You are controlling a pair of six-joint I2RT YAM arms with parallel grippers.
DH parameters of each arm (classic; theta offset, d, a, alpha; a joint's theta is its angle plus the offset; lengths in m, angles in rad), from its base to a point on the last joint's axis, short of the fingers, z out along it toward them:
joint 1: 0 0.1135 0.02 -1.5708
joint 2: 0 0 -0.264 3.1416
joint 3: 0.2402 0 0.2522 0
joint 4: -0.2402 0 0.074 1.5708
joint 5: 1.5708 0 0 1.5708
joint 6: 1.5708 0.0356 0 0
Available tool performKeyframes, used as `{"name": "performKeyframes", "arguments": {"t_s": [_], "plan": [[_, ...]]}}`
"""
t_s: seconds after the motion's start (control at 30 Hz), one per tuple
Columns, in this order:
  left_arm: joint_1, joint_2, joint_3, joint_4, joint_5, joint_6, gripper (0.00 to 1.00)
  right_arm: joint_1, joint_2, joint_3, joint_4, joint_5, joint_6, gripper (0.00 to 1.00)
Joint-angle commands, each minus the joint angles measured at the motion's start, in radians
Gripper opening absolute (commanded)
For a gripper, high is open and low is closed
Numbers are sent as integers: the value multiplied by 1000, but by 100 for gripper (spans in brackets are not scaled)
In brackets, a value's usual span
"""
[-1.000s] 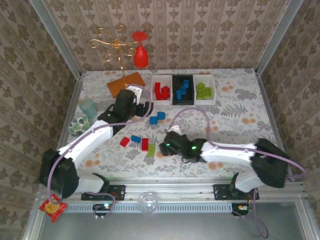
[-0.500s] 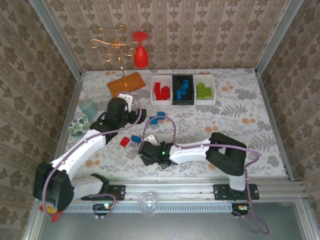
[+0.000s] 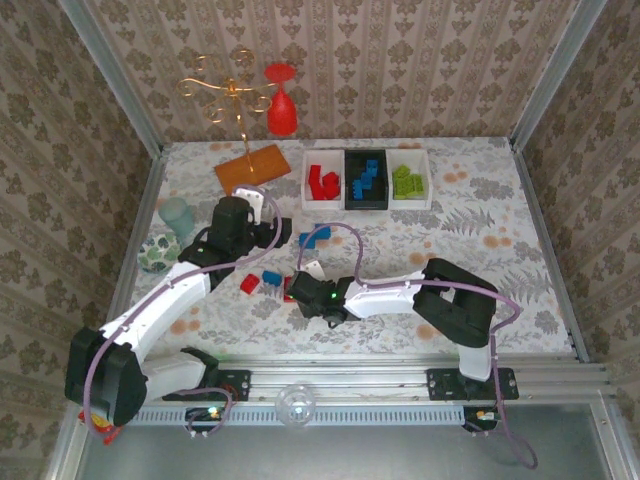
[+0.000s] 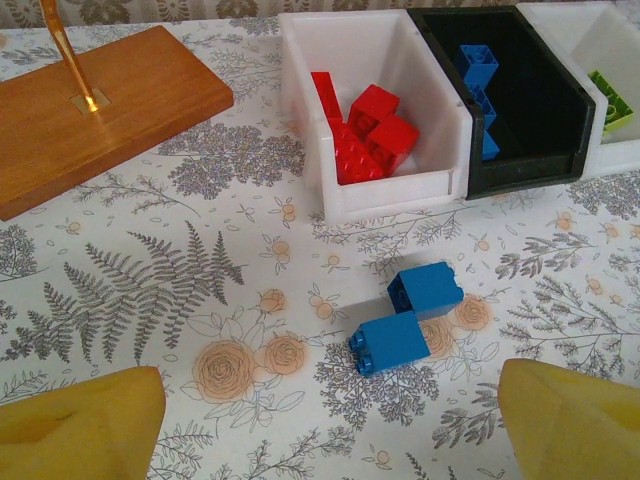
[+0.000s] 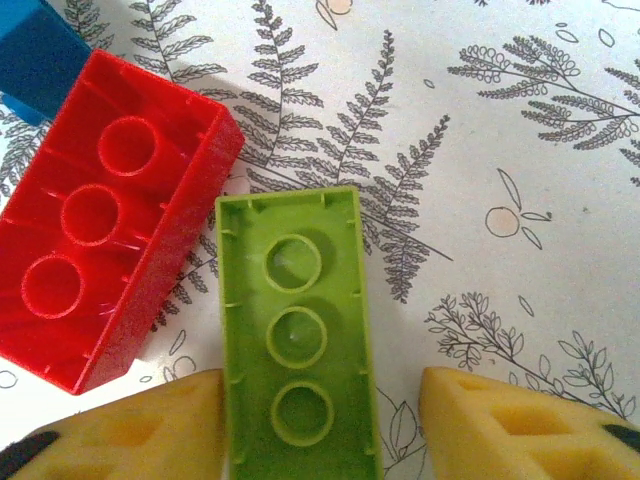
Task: Sort the legos into containers by color
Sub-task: Pick up the lego from the bottom-center of the table, then place the lego in the container.
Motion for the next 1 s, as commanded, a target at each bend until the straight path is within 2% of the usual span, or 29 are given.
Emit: {"name": "performKeyframes", "arguments": {"t_s": [0.0,0.1,0.2,0.37,0.47,0.53,0.63,0.8,0.97], "plan": [[4,-8,-14,23,5,-3,88,-14,45,-25,7,1,25,47],[4,-8,-18,29,9,-3,88,-33,25,-49,41,17,8,40],[3,-8,-24,36,12,0,88,-54,-41,-123,164,10,-50,36],[4,-8,-30,49,26,-3,87,-134,-215,-247,267,2,-123,34],[0,-12,-32,55,42,-9,87,-258,-347,-302,249,-18,-138,35],[-7,-14,-36,66,51,-12,87,-377,-429,-330,251,-69,-149,35],[-25,-8,-42,80,58,-10,87,-527,-494,-339,300,-112,-190,37],[-54,23,-20,63,51,1,87,-736,-424,-213,284,-162,-203,37],[-72,24,-17,62,50,8,87,-845,-218,-17,258,-192,-176,36]]}}
